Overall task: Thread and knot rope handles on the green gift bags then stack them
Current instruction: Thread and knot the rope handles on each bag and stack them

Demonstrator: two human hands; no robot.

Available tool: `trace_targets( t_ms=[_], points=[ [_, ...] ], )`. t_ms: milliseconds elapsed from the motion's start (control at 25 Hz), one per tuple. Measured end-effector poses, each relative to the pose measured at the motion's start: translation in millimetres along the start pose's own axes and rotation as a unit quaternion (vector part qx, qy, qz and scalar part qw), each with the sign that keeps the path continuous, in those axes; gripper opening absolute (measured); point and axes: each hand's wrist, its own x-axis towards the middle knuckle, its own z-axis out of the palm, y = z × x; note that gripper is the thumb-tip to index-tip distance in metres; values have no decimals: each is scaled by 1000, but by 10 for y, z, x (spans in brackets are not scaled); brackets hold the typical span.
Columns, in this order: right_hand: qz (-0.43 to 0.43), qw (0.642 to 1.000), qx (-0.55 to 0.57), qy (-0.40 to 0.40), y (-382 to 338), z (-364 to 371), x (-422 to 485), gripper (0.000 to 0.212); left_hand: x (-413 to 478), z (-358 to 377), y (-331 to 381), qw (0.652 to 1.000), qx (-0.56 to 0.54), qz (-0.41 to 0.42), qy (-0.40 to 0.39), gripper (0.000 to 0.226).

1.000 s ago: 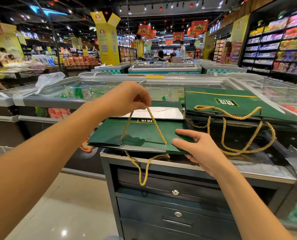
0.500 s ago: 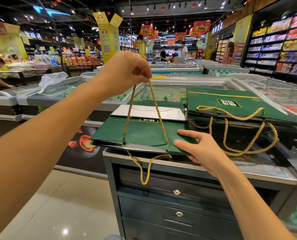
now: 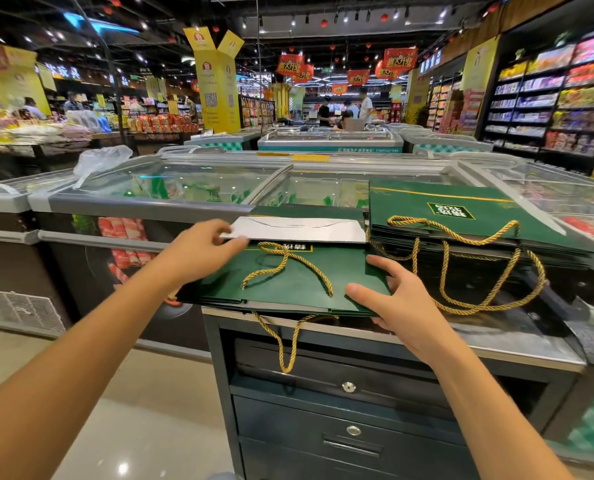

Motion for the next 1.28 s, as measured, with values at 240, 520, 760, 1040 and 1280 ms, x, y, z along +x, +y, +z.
trace_targets(
  t_ms=[240, 520, 760, 1040, 1280],
  points=[
    [-31, 884, -460, 81, -240, 126, -49, 67, -422, 165, -356, 912, -371, -173, 18, 32],
    [-250, 822, -500, -107, -636, 753, -132, 92, -633, 389, -258, 753, -629, -184, 68, 26],
    [-306, 815, -492, -21, -416, 899, 14, 63, -717, 363, -154, 677, -714, -163, 70, 47],
    [-379, 894, -164, 172, -728, 735, 36, 35, -630, 485, 19, 720, -674, -159, -38, 49],
    [-189, 928, 261, 189, -1031, 597, 67, 33, -601, 625, 371, 760, -632, -136, -71, 39]
  ],
)
